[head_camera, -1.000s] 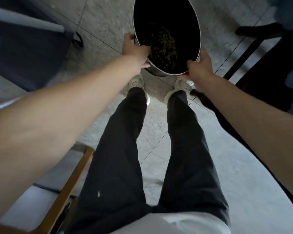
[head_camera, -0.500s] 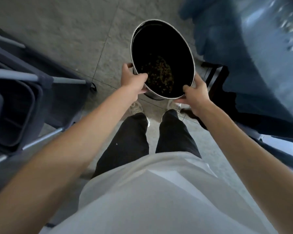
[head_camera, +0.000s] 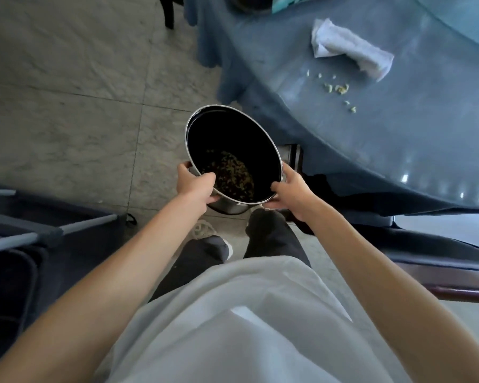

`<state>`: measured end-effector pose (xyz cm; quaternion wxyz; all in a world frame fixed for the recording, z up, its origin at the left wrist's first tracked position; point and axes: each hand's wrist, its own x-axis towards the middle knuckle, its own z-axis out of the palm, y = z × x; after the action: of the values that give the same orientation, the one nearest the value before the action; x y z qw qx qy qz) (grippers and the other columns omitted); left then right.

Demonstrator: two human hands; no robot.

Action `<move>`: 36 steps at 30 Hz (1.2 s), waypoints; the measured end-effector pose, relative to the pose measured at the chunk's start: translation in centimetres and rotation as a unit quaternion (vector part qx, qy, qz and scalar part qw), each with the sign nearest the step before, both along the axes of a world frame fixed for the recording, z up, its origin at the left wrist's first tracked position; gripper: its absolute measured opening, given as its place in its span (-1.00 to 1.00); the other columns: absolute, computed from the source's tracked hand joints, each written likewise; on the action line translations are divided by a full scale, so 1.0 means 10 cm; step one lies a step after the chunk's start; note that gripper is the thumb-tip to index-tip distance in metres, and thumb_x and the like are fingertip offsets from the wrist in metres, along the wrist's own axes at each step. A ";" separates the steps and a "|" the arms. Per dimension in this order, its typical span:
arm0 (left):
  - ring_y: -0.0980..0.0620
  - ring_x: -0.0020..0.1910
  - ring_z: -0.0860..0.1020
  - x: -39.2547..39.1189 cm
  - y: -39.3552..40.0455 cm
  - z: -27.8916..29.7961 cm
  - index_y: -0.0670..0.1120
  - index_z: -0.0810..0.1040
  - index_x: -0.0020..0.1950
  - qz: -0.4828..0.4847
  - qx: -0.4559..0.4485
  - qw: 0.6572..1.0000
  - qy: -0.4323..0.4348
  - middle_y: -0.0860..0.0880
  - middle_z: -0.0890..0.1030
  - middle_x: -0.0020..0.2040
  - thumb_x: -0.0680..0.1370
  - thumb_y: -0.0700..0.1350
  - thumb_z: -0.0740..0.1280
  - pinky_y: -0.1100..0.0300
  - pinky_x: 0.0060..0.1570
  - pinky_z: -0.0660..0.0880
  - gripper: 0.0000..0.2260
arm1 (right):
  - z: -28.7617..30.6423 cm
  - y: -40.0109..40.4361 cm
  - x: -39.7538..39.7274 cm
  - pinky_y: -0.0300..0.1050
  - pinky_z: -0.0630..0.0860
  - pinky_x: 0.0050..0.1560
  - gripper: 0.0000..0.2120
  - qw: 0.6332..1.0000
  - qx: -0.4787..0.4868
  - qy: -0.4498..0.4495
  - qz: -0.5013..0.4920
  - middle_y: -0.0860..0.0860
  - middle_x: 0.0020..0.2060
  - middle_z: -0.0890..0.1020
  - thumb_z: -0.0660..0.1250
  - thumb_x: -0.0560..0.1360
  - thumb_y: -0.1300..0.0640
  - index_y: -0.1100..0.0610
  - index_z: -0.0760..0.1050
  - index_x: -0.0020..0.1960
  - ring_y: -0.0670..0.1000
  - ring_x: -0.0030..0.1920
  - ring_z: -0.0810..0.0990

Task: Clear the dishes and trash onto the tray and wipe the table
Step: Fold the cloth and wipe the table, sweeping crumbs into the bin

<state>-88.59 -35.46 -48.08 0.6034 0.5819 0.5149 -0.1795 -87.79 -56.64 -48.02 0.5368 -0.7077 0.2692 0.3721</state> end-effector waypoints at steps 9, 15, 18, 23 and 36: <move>-0.12 0.17 0.54 0.37 -0.48 -0.16 0.04 0.37 0.23 -0.018 0.040 0.997 0.056 -0.07 0.45 0.33 0.53 -0.38 0.30 0.11 -0.42 0.65 -0.59 | 0.35 -0.76 1.22 0.04 0.68 0.01 -0.75 0.926 -0.232 -0.162 0.252 0.04 -0.14 0.75 0.24 0.60 0.00 0.00 0.69 0.06 0.11 -0.15 0.73; -0.13 0.20 0.50 0.55 -0.77 -0.25 0.03 0.37 0.29 0.003 0.038 0.996 0.077 -0.08 0.43 0.30 0.51 -0.42 0.27 0.03 -0.27 0.67 -0.52 | 0.44 -1.46 2.59 0.01 0.47 0.24 -0.64 0.834 -0.315 -0.391 0.229 0.12 0.21 0.65 0.28 0.60 0.04 0.10 0.56 0.36 0.18 0.22 0.59; -0.14 0.22 0.52 0.63 -0.90 -0.26 -0.01 0.34 0.39 0.012 0.043 0.996 0.078 -0.11 0.44 0.35 0.51 -0.42 0.26 -0.07 -0.11 0.67 -0.48 | 0.29 -1.72 2.92 0.09 0.44 0.29 -0.52 0.808 -0.317 -0.367 0.335 0.15 0.35 0.51 0.33 0.60 -0.04 0.02 0.45 0.49 0.25 0.36 0.45; -0.17 0.28 0.54 0.74 -1.05 -0.24 0.00 0.36 0.40 0.025 0.048 0.995 0.078 -0.11 0.45 0.40 0.52 -0.43 0.26 -0.14 -0.01 0.67 -0.48 | 0.04 -1.89 3.03 0.16 0.50 0.23 -0.60 0.773 -0.287 -0.406 0.393 0.14 0.33 0.55 0.32 0.62 0.07 -0.04 0.53 0.46 0.28 0.30 0.48; -0.16 0.19 0.55 0.91 -1.29 -0.20 0.04 0.39 0.36 0.021 0.044 0.996 0.077 -0.09 0.47 0.31 0.51 -0.39 0.30 0.05 -0.32 0.68 -0.50 | -0.07 -1.48 2.23 0.11 0.58 -0.25 -0.56 0.750 -0.296 -0.438 0.399 0.08 0.28 0.55 0.21 0.64 0.19 -0.08 0.50 0.47 0.25 0.14 0.51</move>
<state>-79.49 -48.39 -50.05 0.5391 0.5818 0.5792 -0.1883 -65.53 -71.46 -48.67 0.1626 -0.9596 -0.2051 0.1035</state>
